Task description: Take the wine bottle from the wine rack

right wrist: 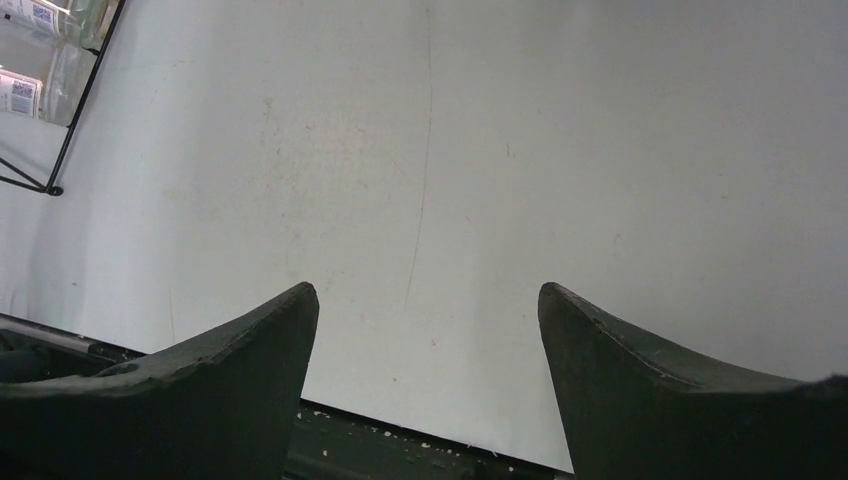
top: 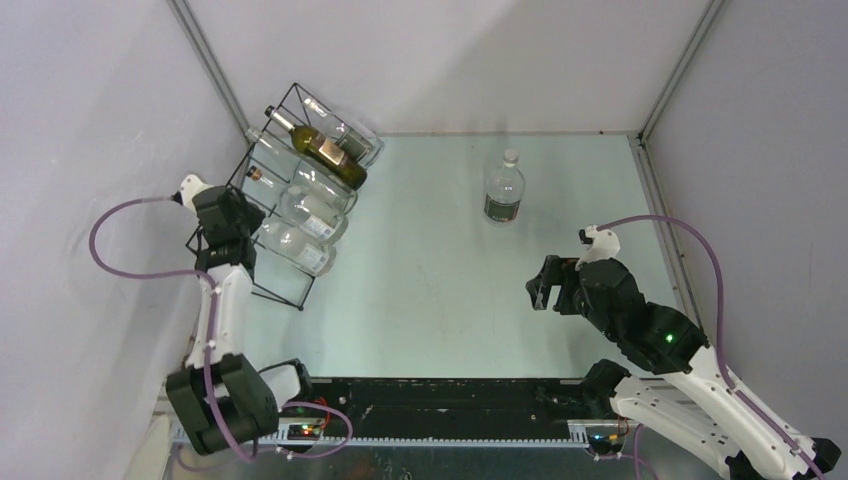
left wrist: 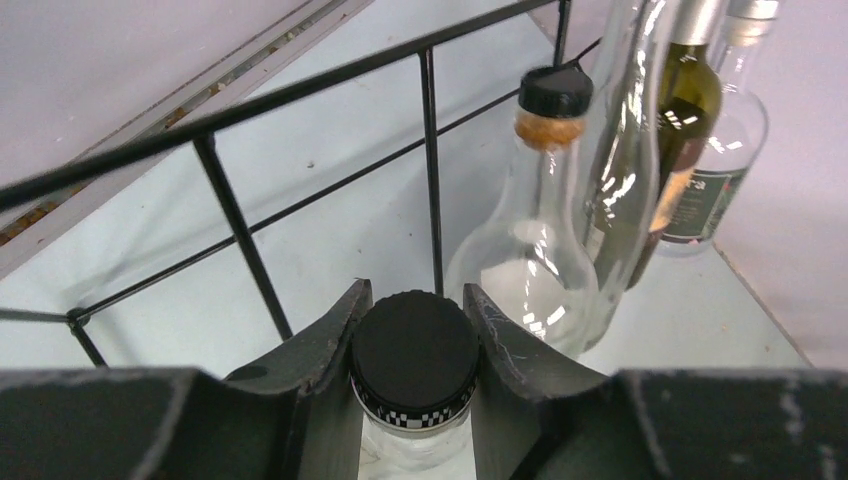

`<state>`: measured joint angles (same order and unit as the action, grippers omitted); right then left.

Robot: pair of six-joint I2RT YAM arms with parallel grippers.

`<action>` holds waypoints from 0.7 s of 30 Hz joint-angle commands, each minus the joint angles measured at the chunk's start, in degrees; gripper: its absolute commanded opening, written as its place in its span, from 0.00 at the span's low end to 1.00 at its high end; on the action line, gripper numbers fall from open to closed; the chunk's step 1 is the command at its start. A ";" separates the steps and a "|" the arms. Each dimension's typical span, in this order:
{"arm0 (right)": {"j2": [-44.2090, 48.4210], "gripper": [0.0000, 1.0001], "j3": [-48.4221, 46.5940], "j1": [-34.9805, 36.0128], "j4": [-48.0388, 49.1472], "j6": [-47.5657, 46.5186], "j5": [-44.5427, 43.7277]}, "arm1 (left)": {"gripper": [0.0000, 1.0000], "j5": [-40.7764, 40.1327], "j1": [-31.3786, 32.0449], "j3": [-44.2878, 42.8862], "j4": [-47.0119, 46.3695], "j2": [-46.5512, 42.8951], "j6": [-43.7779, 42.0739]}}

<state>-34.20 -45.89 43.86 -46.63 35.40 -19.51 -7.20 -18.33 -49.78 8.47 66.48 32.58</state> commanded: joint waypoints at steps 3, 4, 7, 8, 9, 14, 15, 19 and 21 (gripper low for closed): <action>0.74 0.83 -0.13 -0.29 0.22 0.86 0.82 | 0.00 -2.71 1.40 2.95 -5.34 -10.89 -2.53; 0.77 0.83 -0.09 -0.31 0.27 0.97 0.89 | 0.00 -2.68 1.69 3.57 -5.84 -12.42 -2.59; 0.92 0.83 -0.11 -0.34 0.27 1.59 1.21 | 0.00 -3.11 4.10 4.50 -6.51 -15.59 -3.13; 0.95 0.83 -0.15 -0.35 0.29 1.68 1.30 | 0.00 -3.36 4.80 4.86 -6.75 -16.16 -3.35; 0.94 0.83 -0.16 -0.30 0.31 1.87 1.55 | 0.00 -3.77 6.11 5.17 -6.86 -17.12 -3.66; 1.18 0.82 -0.39 -0.27 -0.36 2.66 1.61 | 0.00 -4.66 9.94 5.81 -7.61 -20.03 -4.58; 1.33 0.82 -0.49 -0.31 -0.89 2.75 1.23 | 0.00 -4.66 10.74 5.76 -7.46 -20.59 -5.03; 2.08 0.82 -0.53 -0.33 -2.56 2.90 -0.89 | 0.00 -5.21 13.94 5.20 -6.00 -21.32 -6.63; 2.44 0.82 -0.52 -0.27 -3.08 2.73 -1.86 | 0.00 -5.63 15.63 5.28 -5.84 -21.96 -7.52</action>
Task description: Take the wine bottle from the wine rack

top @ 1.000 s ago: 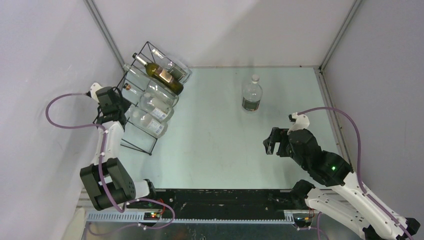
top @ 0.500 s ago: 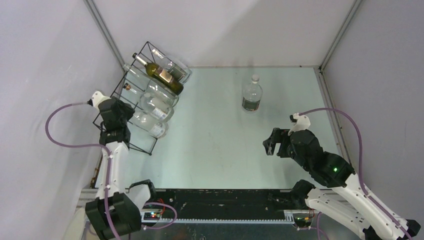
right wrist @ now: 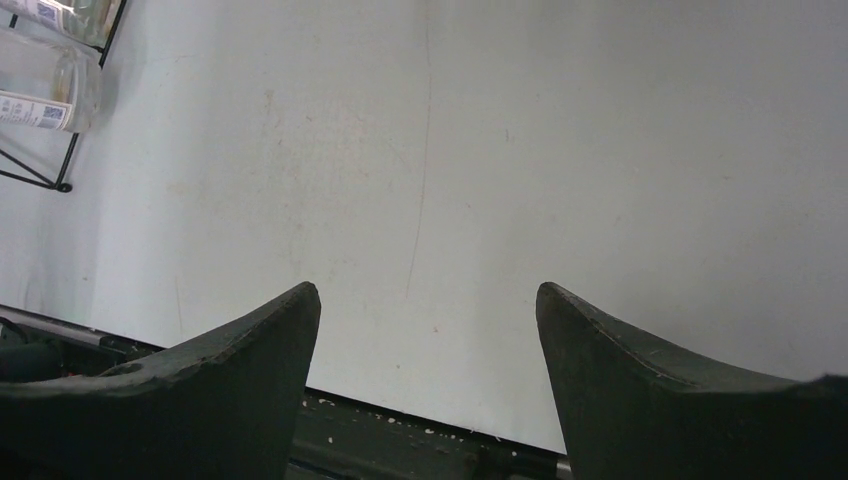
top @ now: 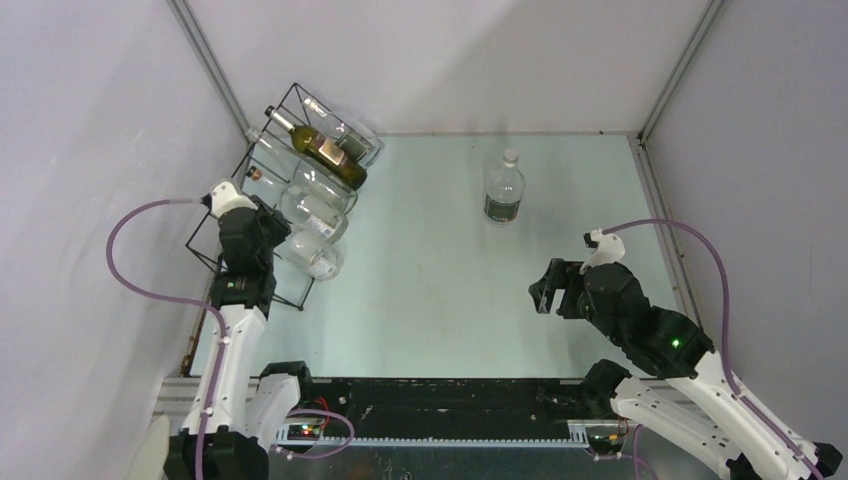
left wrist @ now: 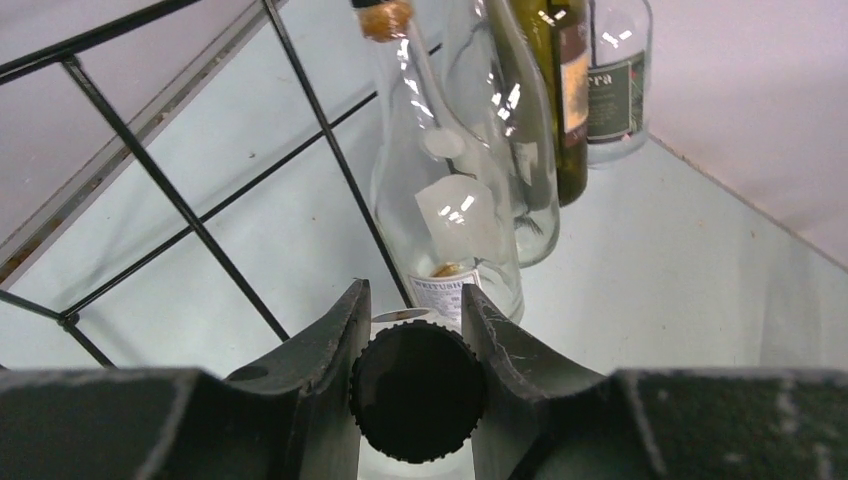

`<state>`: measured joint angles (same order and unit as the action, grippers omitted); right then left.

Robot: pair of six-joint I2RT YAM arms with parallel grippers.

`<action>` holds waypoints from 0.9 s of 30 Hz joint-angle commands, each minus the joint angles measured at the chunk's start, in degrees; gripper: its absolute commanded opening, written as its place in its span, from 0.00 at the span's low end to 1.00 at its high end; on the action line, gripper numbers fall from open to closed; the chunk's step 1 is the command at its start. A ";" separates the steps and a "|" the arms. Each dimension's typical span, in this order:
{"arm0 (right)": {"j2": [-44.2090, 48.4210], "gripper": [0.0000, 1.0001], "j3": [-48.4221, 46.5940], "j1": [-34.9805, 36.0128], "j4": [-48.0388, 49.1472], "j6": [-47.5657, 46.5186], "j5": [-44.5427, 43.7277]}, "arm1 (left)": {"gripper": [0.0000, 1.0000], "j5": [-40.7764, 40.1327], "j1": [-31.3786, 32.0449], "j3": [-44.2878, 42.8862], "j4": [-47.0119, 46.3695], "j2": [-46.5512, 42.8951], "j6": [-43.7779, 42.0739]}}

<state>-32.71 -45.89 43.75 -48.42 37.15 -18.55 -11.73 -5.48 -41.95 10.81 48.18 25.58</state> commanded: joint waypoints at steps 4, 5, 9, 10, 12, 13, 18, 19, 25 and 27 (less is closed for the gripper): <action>1.67 0.82 -0.52 -0.19 -1.42 0.50 -3.57 | 0.00 -2.73 4.63 -2.58 -6.98 -5.09 -1.50; 1.81 0.82 -0.52 -0.17 -1.37 0.53 -3.53 | 0.00 -3.14 4.85 -2.60 -6.61 -5.46 -1.63; 1.96 0.82 -0.52 -0.22 -1.75 1.13 -3.62 | 0.00 -3.20 5.83 -2.44 -5.05 -6.76 -1.85; 1.88 0.82 -0.52 -0.23 -1.91 1.27 -3.65 | 0.00 -3.35 7.69 -2.37 -4.58 -7.31 -1.72; 1.79 0.82 -0.52 -0.23 -1.93 1.26 -3.66 | 0.00 -3.84 9.45 -2.16 -4.43 -7.91 -1.20; 1.77 0.82 -0.52 -0.17 -1.94 1.31 -3.68 | 0.00 -4.14 10.80 -2.10 -4.29 -8.23 -1.18; 1.67 0.82 -0.52 -0.16 -2.46 1.83 -4.37 | 0.00 -5.67 16.63 -2.23 -3.76 -9.21 -1.47; 1.63 0.82 -0.52 -0.18 -2.53 1.81 -4.43 | 0.00 -5.76 17.25 -2.38 -3.60 -9.23 -1.58; 1.57 0.82 -0.52 -0.20 -2.05 0.97 -4.50 | 0.00 -8.38 26.24 -2.40 -4.38 -8.64 -1.47; 1.67 0.82 -0.52 -0.28 -2.15 1.06 -4.66 | 0.00 -10.18 29.77 -2.65 -5.00 -7.36 -1.17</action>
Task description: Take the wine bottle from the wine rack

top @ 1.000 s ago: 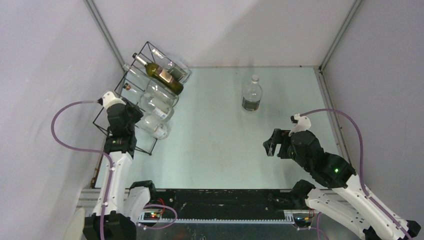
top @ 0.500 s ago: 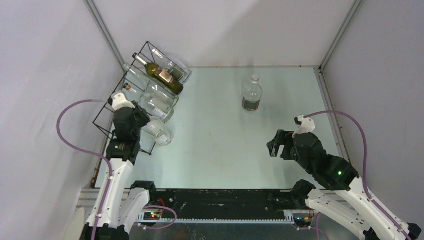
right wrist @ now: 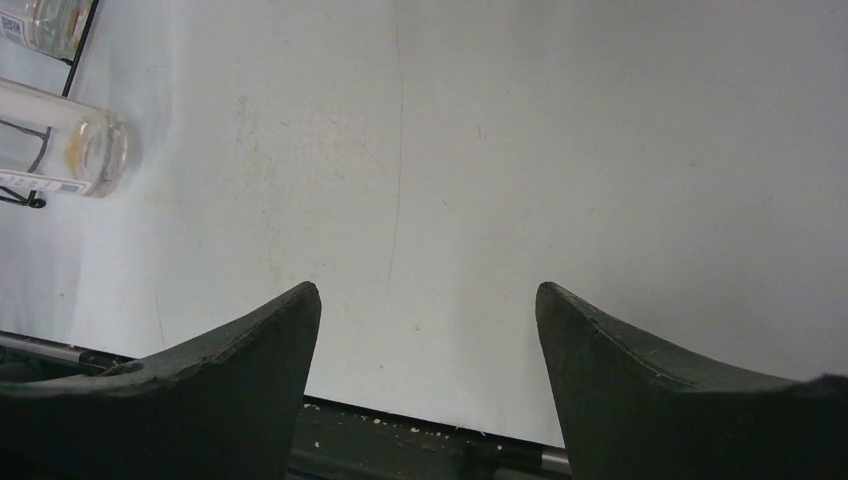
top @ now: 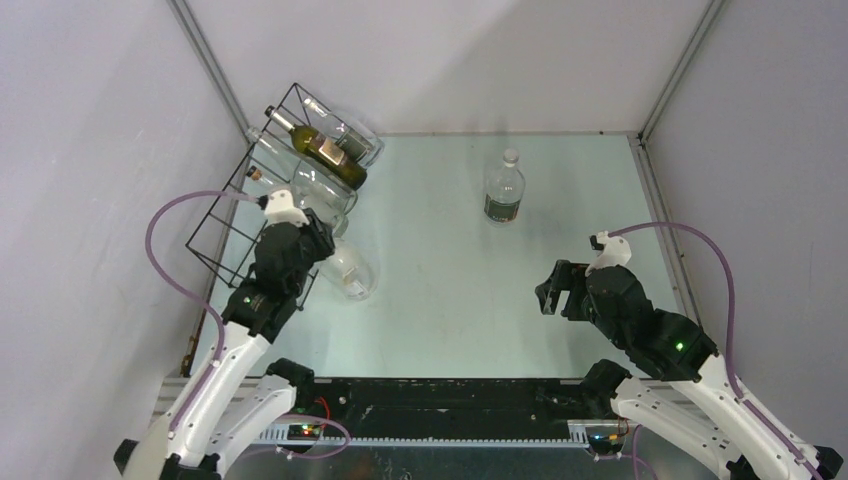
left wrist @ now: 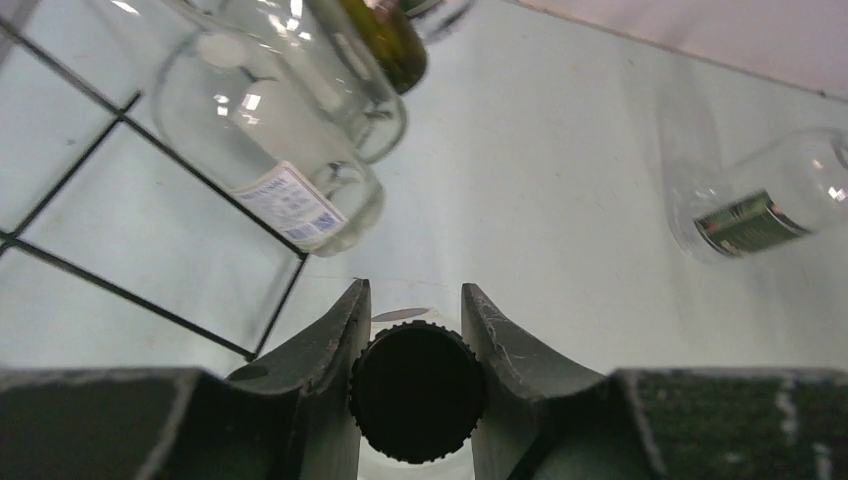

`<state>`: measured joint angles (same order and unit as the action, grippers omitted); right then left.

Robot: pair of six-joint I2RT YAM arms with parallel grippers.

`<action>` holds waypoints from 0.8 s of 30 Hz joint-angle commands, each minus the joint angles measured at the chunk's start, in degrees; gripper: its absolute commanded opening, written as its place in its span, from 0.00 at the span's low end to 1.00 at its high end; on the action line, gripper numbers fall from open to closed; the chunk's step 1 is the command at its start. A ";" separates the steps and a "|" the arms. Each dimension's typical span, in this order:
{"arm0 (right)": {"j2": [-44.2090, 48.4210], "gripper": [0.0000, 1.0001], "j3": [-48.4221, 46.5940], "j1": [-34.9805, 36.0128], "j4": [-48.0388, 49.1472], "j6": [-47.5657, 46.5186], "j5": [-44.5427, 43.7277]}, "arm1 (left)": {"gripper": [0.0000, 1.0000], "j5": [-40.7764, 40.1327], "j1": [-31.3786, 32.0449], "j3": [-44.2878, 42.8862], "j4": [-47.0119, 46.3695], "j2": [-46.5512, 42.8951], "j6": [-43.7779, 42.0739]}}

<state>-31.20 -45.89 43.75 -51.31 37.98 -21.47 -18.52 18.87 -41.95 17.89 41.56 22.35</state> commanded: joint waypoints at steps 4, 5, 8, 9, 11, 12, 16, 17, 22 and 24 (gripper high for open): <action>0.26 0.82 -0.52 -0.26 0.40 0.73 -1.98 | 0.00 -8.67 17.52 -3.83 -13.64 4.05 1.53; 0.26 0.82 -0.52 -0.31 0.35 0.71 -1.94 | 0.00 -9.66 19.19 -4.19 -14.48 4.75 1.00; 0.49 0.82 -0.52 -0.32 0.29 0.73 -1.80 | 0.00 -14.29 27.21 -5.05 -16.53 8.93 -0.17; 0.55 0.82 -0.52 -0.26 0.27 0.67 -1.81 | 0.00 -15.76 28.51 -5.35 -17.29 9.74 -0.66; 0.86 0.82 -0.52 -0.24 0.14 0.49 -1.86 | 0.00 -17.75 32.24 -5.90 -19.80 12.29 -1.16; 1.03 0.81 -0.52 -0.29 0.11 0.42 -1.89 | 0.00 -18.29 34.40 -6.14 -20.34 14.02 -1.41; 1.76 0.81 -0.52 -0.25 -0.20 0.40 -1.91 | 0.00 -20.31 39.08 -8.00 -23.48 18.78 -1.86; 1.89 0.81 -0.52 -0.24 -0.33 0.47 -2.04 | 0.00 -20.61 39.68 -8.72 -23.85 19.63 -1.95; 1.82 0.81 -0.52 -0.29 -0.85 0.87 -2.41 | 0.00 -22.43 45.02 -12.35 -26.27 26.70 -4.38; 1.53 0.82 -0.52 -0.25 -0.97 0.85 -2.48 | 0.00 -22.88 46.63 -13.29 -27.10 29.20 -5.39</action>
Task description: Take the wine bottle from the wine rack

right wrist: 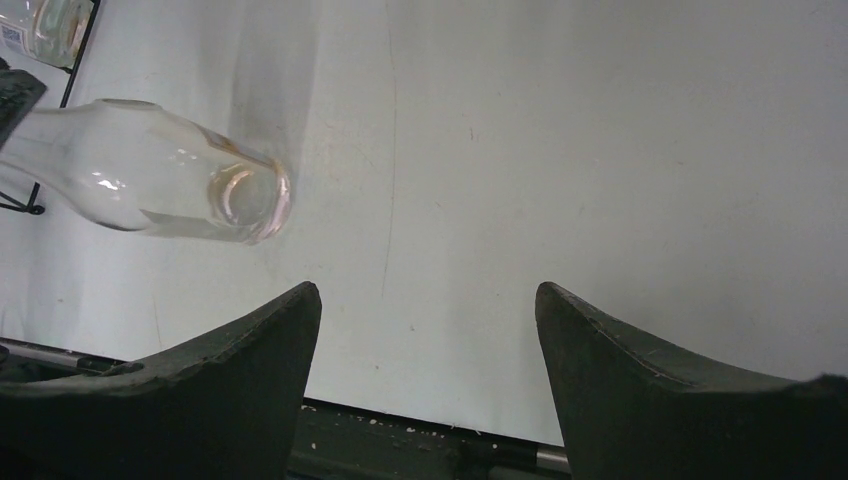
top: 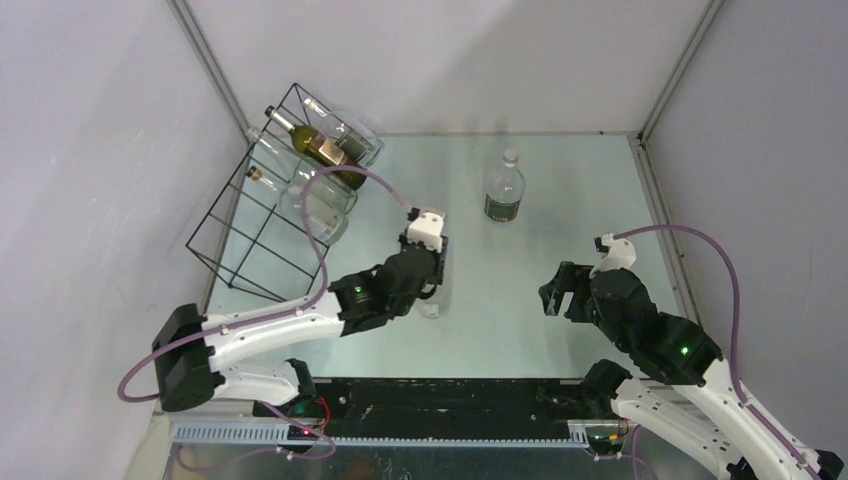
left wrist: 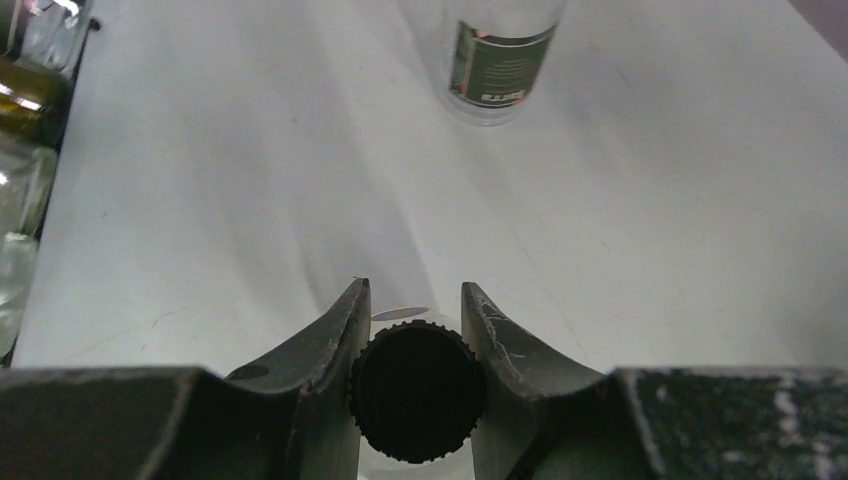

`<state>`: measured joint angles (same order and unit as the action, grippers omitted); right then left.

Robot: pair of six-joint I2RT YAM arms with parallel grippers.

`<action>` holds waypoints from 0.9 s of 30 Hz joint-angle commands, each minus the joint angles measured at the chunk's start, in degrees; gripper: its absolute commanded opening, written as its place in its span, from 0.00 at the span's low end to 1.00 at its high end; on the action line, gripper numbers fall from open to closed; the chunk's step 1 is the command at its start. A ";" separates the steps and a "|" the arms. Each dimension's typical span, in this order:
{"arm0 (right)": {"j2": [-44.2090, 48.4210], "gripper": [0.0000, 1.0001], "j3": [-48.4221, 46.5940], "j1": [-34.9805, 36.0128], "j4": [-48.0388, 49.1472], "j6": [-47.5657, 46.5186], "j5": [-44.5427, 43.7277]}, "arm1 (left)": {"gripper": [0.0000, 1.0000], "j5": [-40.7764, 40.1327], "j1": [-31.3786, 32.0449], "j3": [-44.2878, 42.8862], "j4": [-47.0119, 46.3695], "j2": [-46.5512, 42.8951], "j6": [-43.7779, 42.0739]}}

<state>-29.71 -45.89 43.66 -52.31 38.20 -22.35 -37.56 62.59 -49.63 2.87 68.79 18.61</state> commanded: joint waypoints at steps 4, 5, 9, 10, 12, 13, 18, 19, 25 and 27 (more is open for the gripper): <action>-0.58 0.82 -0.63 -0.23 0.45 -0.84 -1.00 | 0.00 -5.31 4.67 -6.45 -12.65 5.26 -2.12; -0.59 0.82 -0.75 -0.22 0.39 -0.97 -0.96 | 0.00 -5.41 4.90 -6.40 -12.69 5.75 -1.77; -0.62 0.82 -1.76 -0.30 -0.47 -1.21 -1.05 | 0.07 -5.35 5.28 -6.34 -12.59 6.86 -1.13; -0.54 0.82 -1.80 -0.31 -0.62 -0.98 -1.08 | 0.13 -5.05 5.36 -6.64 -12.48 7.04 -1.21; -0.49 0.83 -1.83 -0.33 -1.35 -0.88 -0.76 | 0.22 -4.95 5.68 -7.45 -11.60 8.14 -1.44; -0.50 0.83 -1.83 -0.31 -1.79 -0.99 -0.50 | 0.25 -5.08 5.92 -7.78 -10.75 8.34 -1.79; -0.94 0.84 -1.84 -0.25 -1.09 -2.75 3.31 | 0.43 -6.33 6.93 -8.56 -9.30 8.72 -3.17; -0.96 0.84 -1.84 -0.29 -0.93 -3.27 3.77 | 0.44 -6.72 7.02 -8.49 -9.07 8.64 -3.20; -0.84 0.86 -1.92 -0.41 -0.51 -4.04 5.00 | 0.55 -8.73 7.11 -7.97 -7.52 8.07 -2.36; -0.54 0.87 -1.92 -0.34 -0.45 -4.19 4.99 | 0.58 -9.16 7.19 -7.96 -6.99 7.76 -2.02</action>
<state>-30.37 -45.93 43.62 -53.91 35.29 -18.11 -43.46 69.36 -55.00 -3.18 78.24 16.32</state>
